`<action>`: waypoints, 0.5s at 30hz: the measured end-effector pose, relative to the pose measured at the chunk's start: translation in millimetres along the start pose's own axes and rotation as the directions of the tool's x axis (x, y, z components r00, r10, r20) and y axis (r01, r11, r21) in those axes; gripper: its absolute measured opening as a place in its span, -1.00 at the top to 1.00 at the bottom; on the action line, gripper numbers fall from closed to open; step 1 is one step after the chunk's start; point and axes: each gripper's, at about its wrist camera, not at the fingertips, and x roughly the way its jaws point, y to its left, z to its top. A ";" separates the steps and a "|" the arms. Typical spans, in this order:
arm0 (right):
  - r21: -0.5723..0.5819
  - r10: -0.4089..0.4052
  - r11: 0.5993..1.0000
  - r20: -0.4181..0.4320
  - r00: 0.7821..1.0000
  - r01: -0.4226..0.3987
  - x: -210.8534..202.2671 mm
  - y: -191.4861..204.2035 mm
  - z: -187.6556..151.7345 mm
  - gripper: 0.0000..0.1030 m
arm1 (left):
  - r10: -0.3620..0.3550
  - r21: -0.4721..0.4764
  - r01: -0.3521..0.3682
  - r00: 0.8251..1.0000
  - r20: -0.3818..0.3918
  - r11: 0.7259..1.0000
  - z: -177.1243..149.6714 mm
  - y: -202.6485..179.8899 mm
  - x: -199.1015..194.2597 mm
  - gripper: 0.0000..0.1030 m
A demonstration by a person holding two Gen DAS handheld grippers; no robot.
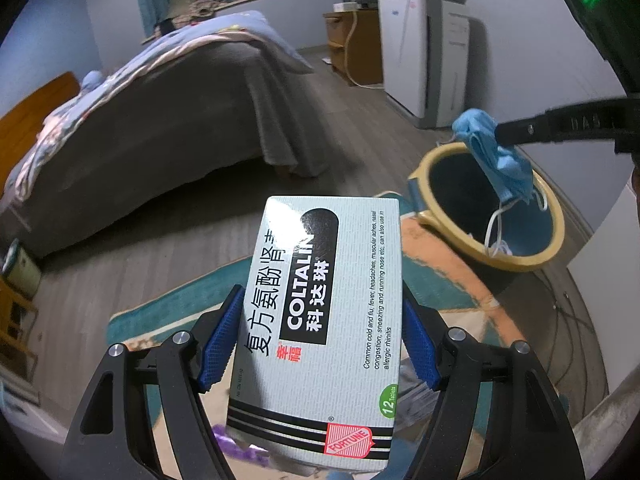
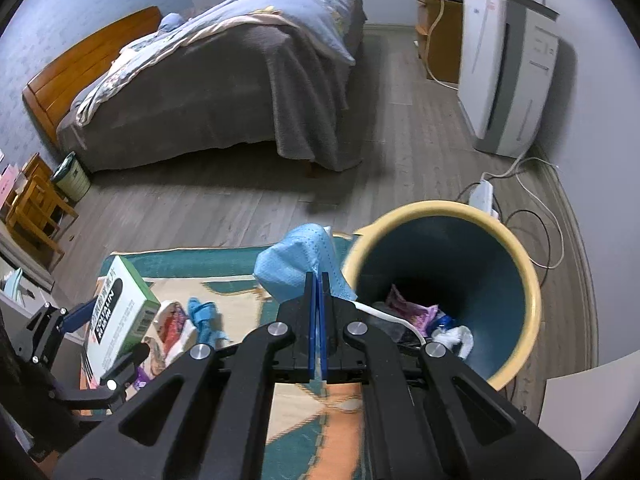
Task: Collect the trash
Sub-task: 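Carry the COLTALIN box and blue mask over the wastebasket with both tools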
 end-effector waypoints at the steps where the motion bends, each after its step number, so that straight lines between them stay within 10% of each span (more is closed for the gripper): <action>1: 0.011 -0.006 1.000 0.004 1.000 0.006 -2.3 -7.3 0.6 0.99 | -0.003 0.006 0.003 1.000 -0.001 1.000 1.3 -3.3 1.4 -0.43; 15: 0.115 -0.096 0.989 0.053 0.994 0.089 -20.0 -87.2 13.9 0.99 | -0.070 0.059 0.069 0.998 0.008 0.996 12.1 -58.6 7.1 -0.43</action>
